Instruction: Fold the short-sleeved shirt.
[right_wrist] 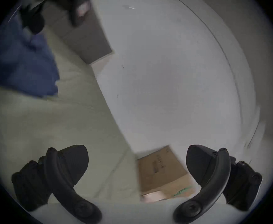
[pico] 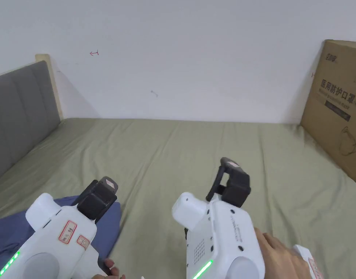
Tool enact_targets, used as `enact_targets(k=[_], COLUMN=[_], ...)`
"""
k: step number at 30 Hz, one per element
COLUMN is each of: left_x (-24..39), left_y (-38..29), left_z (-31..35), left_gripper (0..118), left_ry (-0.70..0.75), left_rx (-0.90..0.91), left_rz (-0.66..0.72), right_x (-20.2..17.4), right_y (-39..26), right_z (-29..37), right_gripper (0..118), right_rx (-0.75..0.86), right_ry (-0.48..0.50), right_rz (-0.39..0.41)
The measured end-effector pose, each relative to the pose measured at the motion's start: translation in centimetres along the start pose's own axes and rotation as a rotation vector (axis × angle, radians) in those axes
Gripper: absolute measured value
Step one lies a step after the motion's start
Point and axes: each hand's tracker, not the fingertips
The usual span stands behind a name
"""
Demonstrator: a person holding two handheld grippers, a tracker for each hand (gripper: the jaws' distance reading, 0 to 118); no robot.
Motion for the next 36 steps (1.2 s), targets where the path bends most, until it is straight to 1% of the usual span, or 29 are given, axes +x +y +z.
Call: enact_targets(k=[2, 4, 6, 7, 8, 9, 10, 11, 12, 14, 16, 19, 22, 24, 26, 27, 28, 29, 30, 31, 32, 33, 34, 35, 36], left_x=[2.6, 5.3, 7.7, 8.7, 9.5, 10.1, 10.4, 10.5, 10.5, 10.1, 9.9, 9.8, 10.0, 10.2, 10.2, 10.2, 10.1, 10.1, 10.1, 10.0, 10.0, 9.9, 9.6, 9.6, 9.5], left_y=[0.8, 1.3, 1.3, 1.0, 0.6, 0.0, -0.6, -1.2, -1.8, -2.4, -2.6, -2.3, -1.7, -1.5, -1.3, -1.3, -1.2, -1.1, -1.1, -1.2, -1.2, -1.3, -1.3, -1.1, -0.9], left_z=[0.6, 1.1, 1.2, 1.3, 1.4, 1.7, 1.8, 1.9, 1.9, 1.9, 2.0, 2.1, 2.3, 2.4, 2.4, 2.4, 2.6, 2.7, 2.8, 2.8, 2.7, 2.6, 2.5, 2.5, 2.5], left_gripper=[115, 115, 115, 115, 115, 115, 115, 115, 115, 115, 115, 115, 115, 115, 113, 111, 103, 91, 70, 34, 12, 7, 7, 7, 6], left_ry=[0.03, 0.054, 0.077, 0.079, 0.082, 0.065, 0.049, 0.046, 0.043, 0.031, 0.003, 0.008, 0.038, 0.043, 0.043, 0.041, 0.033, 0.028, 0.036, 0.039, 0.046, 0.057, 0.05, 0.047, 0.038], left_rx=[0.062, 0.108, 0.133, 0.141, 0.149, 0.146, 0.139, 0.135, 0.125, 0.114, 0.082, 0.084, 0.1, 0.112, 0.121, 0.122, 0.125, 0.124, 0.12, 0.121, 0.116, 0.116, 0.111, 0.098, 0.078], left_rz=[-0.205, -0.433, -0.635, -0.723, -0.797, -0.861, -0.905, -0.947, -0.962, -0.937, -0.902, -0.884, -0.889, -0.897, -0.913, -0.917, -0.929, -0.928, -0.929, -0.932, -0.933, -0.94, -0.942, -0.929, -0.901], right_x=[2.8, 6.2, 8.3, 9.1, 9.5, 9.5, 9.4, 9.4, 9.3, 9.3, 9.6, 9.8, 9.5, 9.1, 9.2, 9.1, 9.2, 9.3, 9.3, 9.5, 9.5, 9.4, 9.2, 9.1, 9.0], right_y=[0.0, -1.1, -3.0, -4.4, -5.7, -7.2, -8.2, -8.5, -8.7, -8.6, -7.9, -6.8, -5.9, -5.6, -5.5, -4.6, -4.6, -4.6, -4.6, -5.4, -5.5, -5.5, -5.5, -5.8, -6.0], right_z=[-0.5, -1.2, -1.8, -1.4, -1.4, -1.1, -0.8, -0.1, 0.4, 1.3, 1.4, 0.9, 1.0, 1.1, 1.1, 1.8, 1.8, 1.9, 1.9, 1.3, 1.2, 1.3, 1.2, 0.8, 0.9], right_gripper=[118, 118, 118, 118, 118, 118, 118, 118, 118, 118, 118, 118, 118, 118, 118, 118, 117, 115, 110, 85, 46, 12, 9, 9, 9], right_rx=[-0.064, -0.137, -0.221, -0.261, -0.269, -0.282, -0.284, -0.299, -0.284, -0.223, -0.189, -0.148, -0.127, -0.104, -0.106, -0.109, -0.114, -0.12, -0.124, -0.123, -0.124, -0.115, -0.123, -0.154, -0.159], right_ry=[0.051, 0.096, 0.105, 0.104, 0.103, 0.102, 0.097, 0.059, 0.019, -0.052, -0.068, -0.055, -0.08, -0.084, -0.079, -0.067, -0.052, -0.038, -0.027, -0.017, -0.012, 0.001, -0.01, -0.047, -0.055], right_rz=[-0.281, -0.596, -0.86, -1.005, -1.13, -1.232, -1.278, -1.278, -1.258, -1.178, -1.106, -1.003, -0.909, -0.898, -0.911, -0.927, -0.951, -0.974, -0.989, -0.997, -1.0, -0.999, -0.995, -0.978, -0.976])
